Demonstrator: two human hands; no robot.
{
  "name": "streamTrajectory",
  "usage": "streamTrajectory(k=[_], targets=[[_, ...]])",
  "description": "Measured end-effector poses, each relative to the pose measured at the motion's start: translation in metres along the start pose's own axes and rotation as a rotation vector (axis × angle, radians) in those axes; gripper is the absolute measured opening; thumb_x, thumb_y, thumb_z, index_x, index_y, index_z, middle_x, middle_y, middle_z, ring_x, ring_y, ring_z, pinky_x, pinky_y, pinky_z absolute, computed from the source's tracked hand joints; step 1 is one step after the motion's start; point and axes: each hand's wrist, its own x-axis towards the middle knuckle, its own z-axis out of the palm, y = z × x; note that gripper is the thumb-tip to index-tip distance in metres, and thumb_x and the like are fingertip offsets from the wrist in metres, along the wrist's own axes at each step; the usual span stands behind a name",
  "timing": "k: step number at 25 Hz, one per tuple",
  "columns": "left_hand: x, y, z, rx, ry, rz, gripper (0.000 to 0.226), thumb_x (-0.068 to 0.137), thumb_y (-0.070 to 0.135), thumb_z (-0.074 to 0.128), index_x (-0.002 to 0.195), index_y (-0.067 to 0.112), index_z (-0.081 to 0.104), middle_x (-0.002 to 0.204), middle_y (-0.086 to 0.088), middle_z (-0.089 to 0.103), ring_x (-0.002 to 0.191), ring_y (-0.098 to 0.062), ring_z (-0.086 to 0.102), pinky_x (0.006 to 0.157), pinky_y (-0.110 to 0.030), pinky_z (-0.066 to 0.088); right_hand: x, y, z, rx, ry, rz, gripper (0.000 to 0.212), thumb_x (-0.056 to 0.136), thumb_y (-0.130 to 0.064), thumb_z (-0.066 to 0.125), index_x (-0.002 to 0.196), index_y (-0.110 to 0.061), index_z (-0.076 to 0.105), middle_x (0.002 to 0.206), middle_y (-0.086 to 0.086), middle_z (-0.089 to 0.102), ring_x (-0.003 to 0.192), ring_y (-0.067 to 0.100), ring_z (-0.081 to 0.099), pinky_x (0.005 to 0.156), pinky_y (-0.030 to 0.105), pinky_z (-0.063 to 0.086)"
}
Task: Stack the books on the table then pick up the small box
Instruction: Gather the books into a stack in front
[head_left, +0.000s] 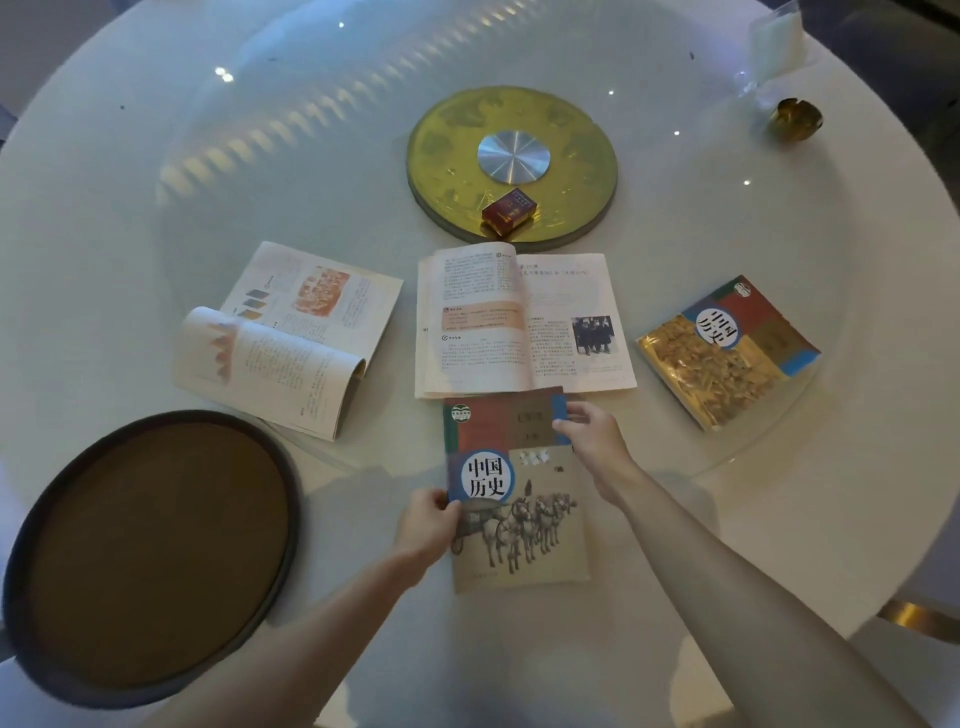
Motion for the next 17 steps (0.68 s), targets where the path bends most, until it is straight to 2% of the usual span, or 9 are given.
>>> streamTrajectory(k=[2,5,8,10,12,14,15,17], targets=[[0.007,0.005,-0.005,0.207,0.016,0.056,0.019,0.092,0.018,0.057,0.091,0.007,0.071,0.086,-0.008,0.076,0.074,-0.018,0.069,0.059,-0.029,0.05,0.008,0.0,-0.001,-0.071,-0.003,0.019,0.032,0.097,-0.019,0.066,0.128,-0.013,0.065,0.124,0.007,0.069,0.112,0.024,0.066,0.101,0.048,0.055],[0.016,0.011,-0.016,0.493,0.021,0.107,0.02,0.085,0.031,0.062,0.084,0.011,0.069,0.08,-0.006,0.071,0.074,-0.022,0.068,0.061,-0.033,0.051,0.015,0.004,-0.005,-0.163,0.011,0.014,0.038,0.099,-0.02,0.063,0.136,-0.01,0.062,0.133,0.007,0.067,0.118,0.023,0.063,0.103,0.043,0.053],[0.023,0.028,-0.03,0.661,0.164,0.202,0.031,0.084,0.044,0.065,0.101,0.02,0.058,0.092,0.0,0.064,0.084,-0.02,0.064,0.071,-0.034,0.054,0.025,-0.003,-0.016,-0.241,0.095,-0.001,0.04,0.1,-0.018,0.058,0.138,-0.007,0.056,0.13,0.008,0.063,0.11,0.02,0.058,0.091,0.034,0.047],[0.035,0.054,-0.038,0.478,0.215,0.236,0.039,0.086,0.042,0.069,0.113,0.016,0.057,0.103,-0.003,0.062,0.092,-0.019,0.061,0.077,-0.035,0.053,0.034,-0.015,-0.025,-0.267,0.189,-0.023,0.037,0.099,-0.017,0.056,0.134,-0.008,0.059,0.125,0.009,0.066,0.105,0.023,0.062,0.084,0.035,0.05],[0.056,0.083,-0.044,0.215,0.237,0.17,0.049,0.087,0.033,0.072,0.124,0.007,0.054,0.117,-0.009,0.059,0.106,-0.022,0.058,0.086,-0.036,0.051,0.048,-0.025,-0.035,-0.287,0.273,-0.06,0.04,0.098,-0.015,0.055,0.138,-0.009,0.059,0.134,0.01,0.065,0.115,0.027,0.064,0.09,0.036,0.053],[0.078,0.105,-0.048,0.104,0.29,0.092,0.065,0.085,0.031,0.074,0.137,0.003,0.047,0.133,-0.015,0.051,0.124,-0.03,0.051,0.101,-0.045,0.048,0.06,-0.036,-0.043,-0.323,0.292,-0.115,0.043,0.099,-0.012,0.054,0.142,-0.008,0.057,0.141,0.01,0.062,0.126,0.028,0.06,0.094,0.032,0.049],[0.088,0.114,-0.05,0.077,0.312,0.055,0.071,0.085,0.031,0.073,0.142,0.002,0.043,0.138,-0.017,0.047,0.129,-0.032,0.048,0.106,-0.048,0.045,0.065,-0.042,-0.047,-0.342,0.283,-0.125,0.044,0.099,-0.012,0.054,0.143,-0.009,0.056,0.141,0.01,0.062,0.125,0.029,0.06,0.092,0.031,0.049],[0.102,0.13,-0.052,-0.009,0.322,-0.007,0.073,0.084,0.031,0.073,0.143,0.002,0.04,0.141,-0.017,0.047,0.127,-0.033,0.05,0.104,-0.05,0.047,0.078,-0.051,-0.051,-0.323,0.241,-0.08,0.045,0.099,-0.014,0.056,0.143,-0.01,0.053,0.136,0.009,0.063,0.111,0.025,0.064,0.081,0.033,0.053]])
